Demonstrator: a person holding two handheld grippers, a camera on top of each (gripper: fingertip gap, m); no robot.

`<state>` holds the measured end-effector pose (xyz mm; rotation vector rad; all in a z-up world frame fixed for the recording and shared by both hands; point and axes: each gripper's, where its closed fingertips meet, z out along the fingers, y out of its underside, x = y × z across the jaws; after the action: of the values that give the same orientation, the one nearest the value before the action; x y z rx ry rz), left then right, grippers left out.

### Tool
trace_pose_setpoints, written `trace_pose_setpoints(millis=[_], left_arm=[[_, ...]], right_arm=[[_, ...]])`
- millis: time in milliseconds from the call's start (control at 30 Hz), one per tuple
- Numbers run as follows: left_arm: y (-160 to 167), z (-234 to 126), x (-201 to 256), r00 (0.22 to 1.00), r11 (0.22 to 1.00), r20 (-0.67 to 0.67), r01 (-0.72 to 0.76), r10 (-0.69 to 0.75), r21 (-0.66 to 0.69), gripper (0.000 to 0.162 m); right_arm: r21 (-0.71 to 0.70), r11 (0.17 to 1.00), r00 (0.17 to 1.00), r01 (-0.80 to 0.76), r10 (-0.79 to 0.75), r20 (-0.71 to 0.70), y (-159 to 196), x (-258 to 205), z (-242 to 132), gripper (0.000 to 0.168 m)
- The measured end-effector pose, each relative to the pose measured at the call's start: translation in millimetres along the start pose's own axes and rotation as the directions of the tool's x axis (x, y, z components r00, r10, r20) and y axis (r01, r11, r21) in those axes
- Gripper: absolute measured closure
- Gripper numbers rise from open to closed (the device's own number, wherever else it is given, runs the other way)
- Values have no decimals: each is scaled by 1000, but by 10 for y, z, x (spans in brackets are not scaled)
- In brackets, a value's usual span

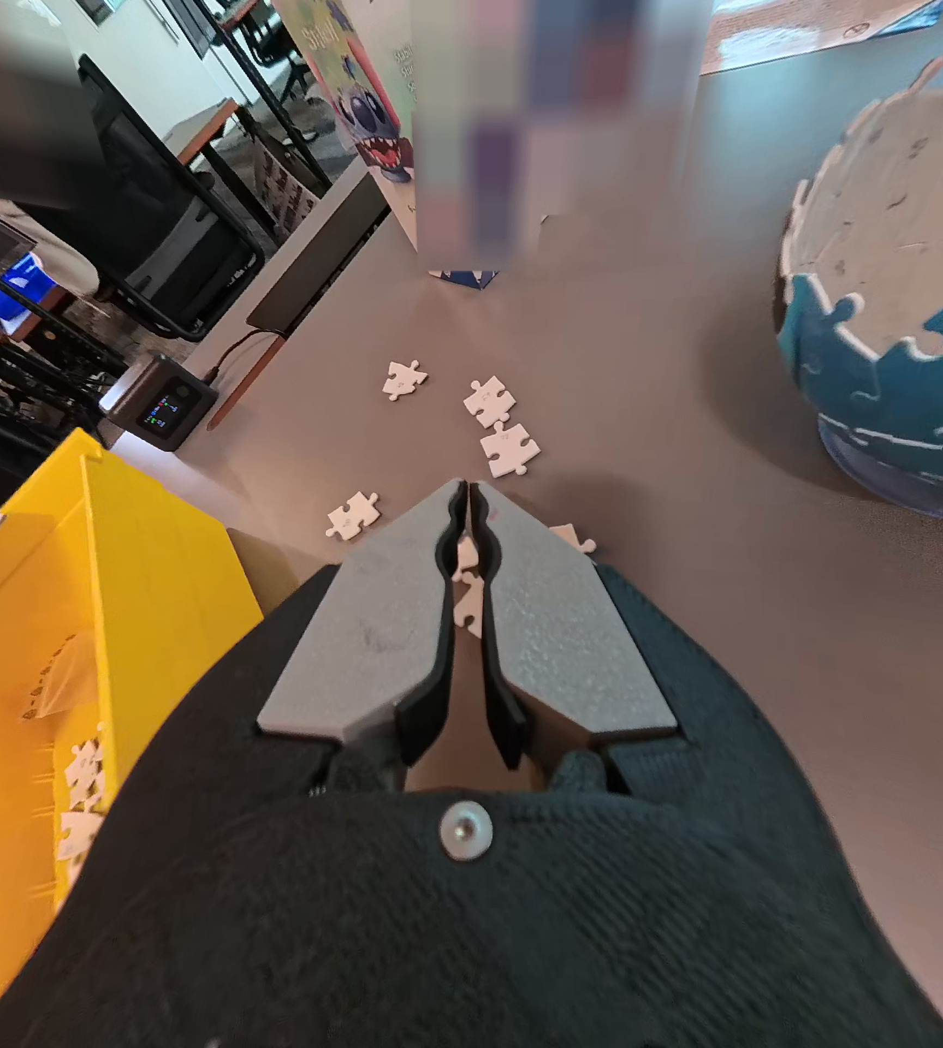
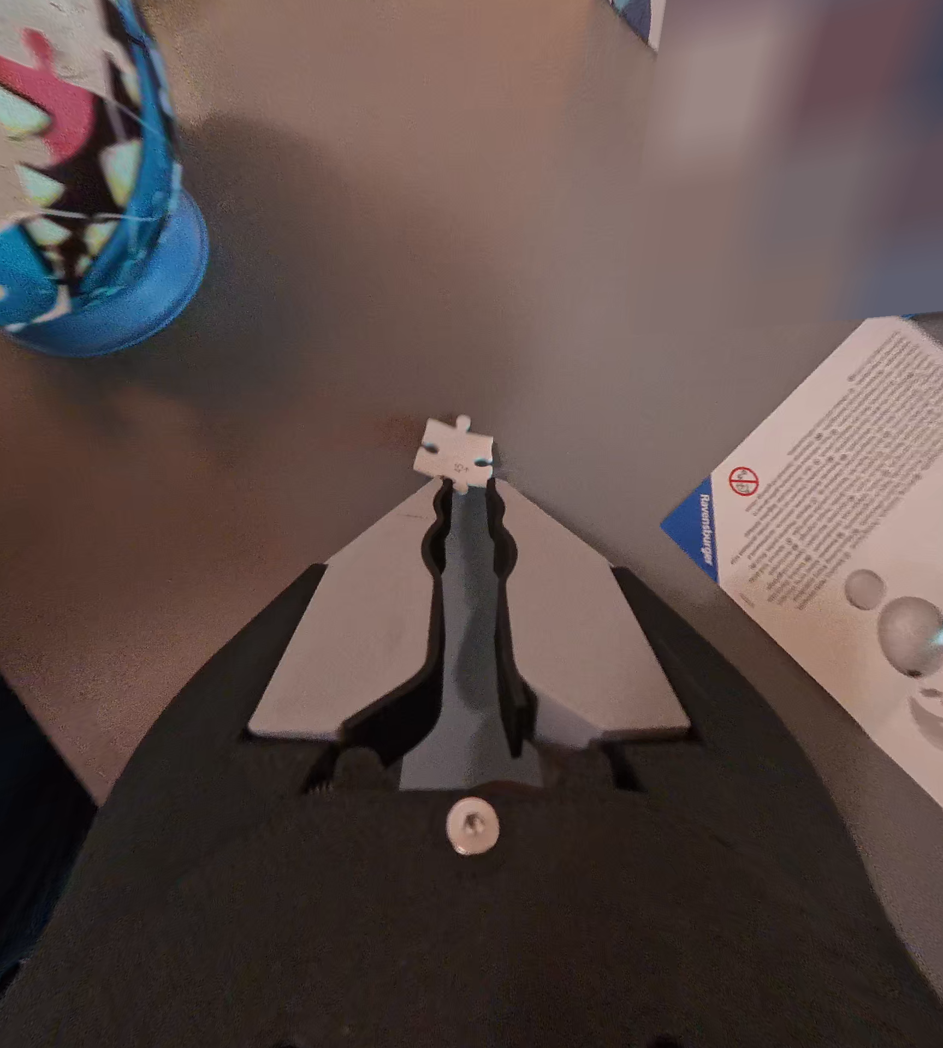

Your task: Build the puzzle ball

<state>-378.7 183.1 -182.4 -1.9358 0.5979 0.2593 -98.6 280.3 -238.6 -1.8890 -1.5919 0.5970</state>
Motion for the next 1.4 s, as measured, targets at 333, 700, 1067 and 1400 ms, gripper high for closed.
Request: trace_pose_setpoints(millis=[333, 700, 1067, 1400], left_arm=[[126, 161, 228, 997, 998, -75, 13, -18, -66, 162], [67, 104, 264, 998, 998, -59, -8, 4, -69, 162], [47, -236, 182, 999, 998, -25, 43, -45, -53, 162], [121, -440, 276, 988, 994, -111, 109, -111, -17, 154]], right_arm=[[137, 978, 987, -155, 146, 74, -163, -361, -166, 138], [217, 944, 966, -249, 226, 126, -625, -1163, -242, 139], [98, 959, 957, -267, 275, -87, -630, -1102, 92, 150], [4, 957, 933, -290, 284, -220, -604, -1035, 130, 164]])
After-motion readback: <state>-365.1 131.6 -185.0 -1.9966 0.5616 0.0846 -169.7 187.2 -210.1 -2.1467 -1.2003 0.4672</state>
